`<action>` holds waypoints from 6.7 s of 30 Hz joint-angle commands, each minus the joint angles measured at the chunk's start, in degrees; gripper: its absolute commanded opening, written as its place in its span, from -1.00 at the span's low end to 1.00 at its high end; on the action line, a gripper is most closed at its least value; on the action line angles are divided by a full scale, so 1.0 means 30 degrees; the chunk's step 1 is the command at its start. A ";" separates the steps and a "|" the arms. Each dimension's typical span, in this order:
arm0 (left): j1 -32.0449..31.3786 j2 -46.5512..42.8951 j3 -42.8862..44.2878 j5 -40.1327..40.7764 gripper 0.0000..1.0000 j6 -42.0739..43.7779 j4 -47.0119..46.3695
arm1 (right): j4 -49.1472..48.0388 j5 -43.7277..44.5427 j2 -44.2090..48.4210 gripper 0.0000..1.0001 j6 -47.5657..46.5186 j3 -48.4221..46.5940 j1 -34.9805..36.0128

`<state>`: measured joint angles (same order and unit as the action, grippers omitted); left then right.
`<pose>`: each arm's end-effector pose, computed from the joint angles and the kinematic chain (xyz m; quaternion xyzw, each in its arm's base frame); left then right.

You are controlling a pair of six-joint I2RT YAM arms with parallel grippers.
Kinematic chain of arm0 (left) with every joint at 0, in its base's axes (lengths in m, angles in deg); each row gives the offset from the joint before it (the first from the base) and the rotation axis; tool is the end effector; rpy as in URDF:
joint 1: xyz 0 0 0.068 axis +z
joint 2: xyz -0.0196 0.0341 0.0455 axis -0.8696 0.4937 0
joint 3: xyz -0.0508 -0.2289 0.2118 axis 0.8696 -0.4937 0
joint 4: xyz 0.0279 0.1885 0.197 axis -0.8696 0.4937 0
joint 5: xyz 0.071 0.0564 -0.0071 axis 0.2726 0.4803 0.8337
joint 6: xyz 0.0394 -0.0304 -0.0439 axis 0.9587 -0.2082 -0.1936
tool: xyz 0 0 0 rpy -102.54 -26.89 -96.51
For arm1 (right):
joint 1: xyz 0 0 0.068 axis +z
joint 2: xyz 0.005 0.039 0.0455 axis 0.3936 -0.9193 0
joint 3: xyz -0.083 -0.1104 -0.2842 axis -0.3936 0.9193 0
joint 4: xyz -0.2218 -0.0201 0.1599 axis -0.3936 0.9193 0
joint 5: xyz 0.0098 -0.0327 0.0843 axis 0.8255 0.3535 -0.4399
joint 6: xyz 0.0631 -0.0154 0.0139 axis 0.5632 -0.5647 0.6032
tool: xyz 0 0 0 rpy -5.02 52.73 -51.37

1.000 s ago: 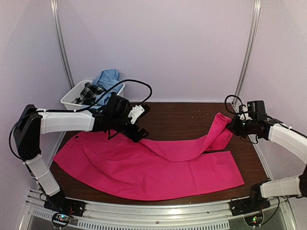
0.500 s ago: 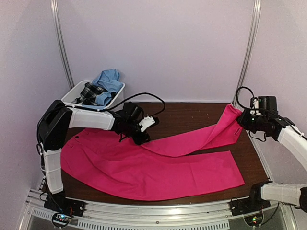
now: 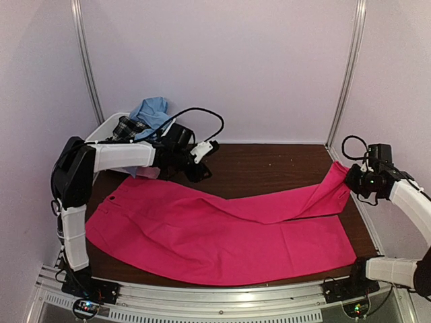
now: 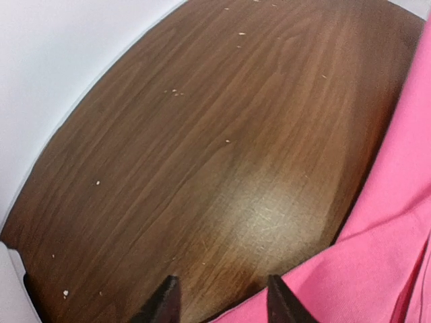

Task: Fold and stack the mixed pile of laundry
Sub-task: Flatten out the crumpled trousers at the center of the board, then move the flattened trousers to the center of the board, then pick up the flattened trousers from the center of the board.

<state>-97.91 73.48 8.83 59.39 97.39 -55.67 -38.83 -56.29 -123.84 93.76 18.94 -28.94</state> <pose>0.3960 -0.3155 0.2274 0.4121 0.8141 -0.1678 0.3732 0.2122 -0.0136 0.2909 0.2737 0.8621 0.1659 0.3929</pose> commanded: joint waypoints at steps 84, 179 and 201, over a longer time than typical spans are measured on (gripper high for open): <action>0.0590 -0.6936 -0.6880 0.5271 0.95 -0.8576 0.1822 | -0.2473 -0.5656 -0.5941 1.00 0.2869 0.4598 0.3969; 1.5493 -0.7611 -1.2183 -0.0156 0.42 -1.6168 -0.3853 | -0.1572 -0.6815 -2.0433 0.55 -1.3849 -1.4411 0.6913; 1.5508 -0.5071 -1.0880 0.0084 0.48 -1.6281 -0.3245 | 0.5450 -0.5488 -2.5578 0.32 -2.0372 -1.9380 0.8863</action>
<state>-51.47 56.74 -25.29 59.81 48.63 -63.89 -28.60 -72.81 -198.37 34.99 -39.31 -2.91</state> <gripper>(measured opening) 0.750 0.702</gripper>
